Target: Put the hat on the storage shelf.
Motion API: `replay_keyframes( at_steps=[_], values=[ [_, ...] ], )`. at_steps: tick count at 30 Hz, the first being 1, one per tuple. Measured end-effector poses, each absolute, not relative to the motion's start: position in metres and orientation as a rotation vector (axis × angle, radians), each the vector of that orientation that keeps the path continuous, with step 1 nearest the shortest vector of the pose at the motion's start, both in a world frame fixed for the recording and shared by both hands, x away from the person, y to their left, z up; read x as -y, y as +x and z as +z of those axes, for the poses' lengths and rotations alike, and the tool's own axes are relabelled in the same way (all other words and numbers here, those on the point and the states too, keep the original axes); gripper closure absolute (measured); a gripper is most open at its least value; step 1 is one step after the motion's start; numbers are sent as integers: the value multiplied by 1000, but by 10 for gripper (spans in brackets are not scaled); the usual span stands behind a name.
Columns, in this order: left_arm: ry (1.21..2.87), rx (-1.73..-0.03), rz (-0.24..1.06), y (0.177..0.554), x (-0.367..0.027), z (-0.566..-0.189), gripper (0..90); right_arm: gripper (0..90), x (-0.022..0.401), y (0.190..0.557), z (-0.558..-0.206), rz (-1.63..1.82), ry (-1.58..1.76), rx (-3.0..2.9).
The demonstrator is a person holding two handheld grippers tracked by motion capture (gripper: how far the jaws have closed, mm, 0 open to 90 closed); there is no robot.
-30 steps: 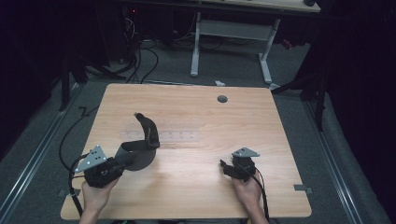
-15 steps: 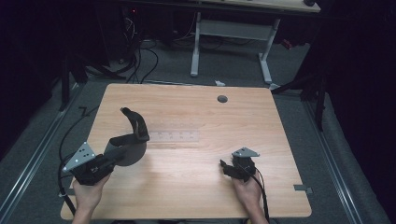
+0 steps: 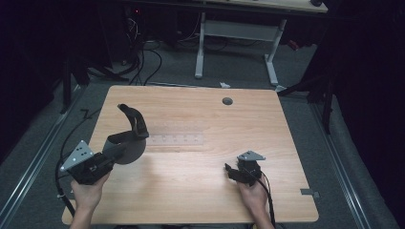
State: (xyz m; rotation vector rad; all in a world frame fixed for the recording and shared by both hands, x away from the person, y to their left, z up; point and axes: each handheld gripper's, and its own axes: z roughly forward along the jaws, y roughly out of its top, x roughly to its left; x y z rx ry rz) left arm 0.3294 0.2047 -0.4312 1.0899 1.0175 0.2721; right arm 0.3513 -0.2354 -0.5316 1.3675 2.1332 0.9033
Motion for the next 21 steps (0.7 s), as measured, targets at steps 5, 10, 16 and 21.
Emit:
replay_keyframes(
  at_steps=[5,10,16,21],
  values=[
    [1079,-1019,275,333,-205,-429,866,383,235,351,-531,903,1375,-2132],
    [1078,-1020,287,336,-207,-428,866,381,235,351,-531,902,1374,-2133],
    [1067,-1025,307,342,-210,-425,866,380,235,351,-532,902,1374,-2133],
    [1062,-1035,316,349,-210,-424,866,379,235,351,-531,902,1373,-2134]
  ],
)
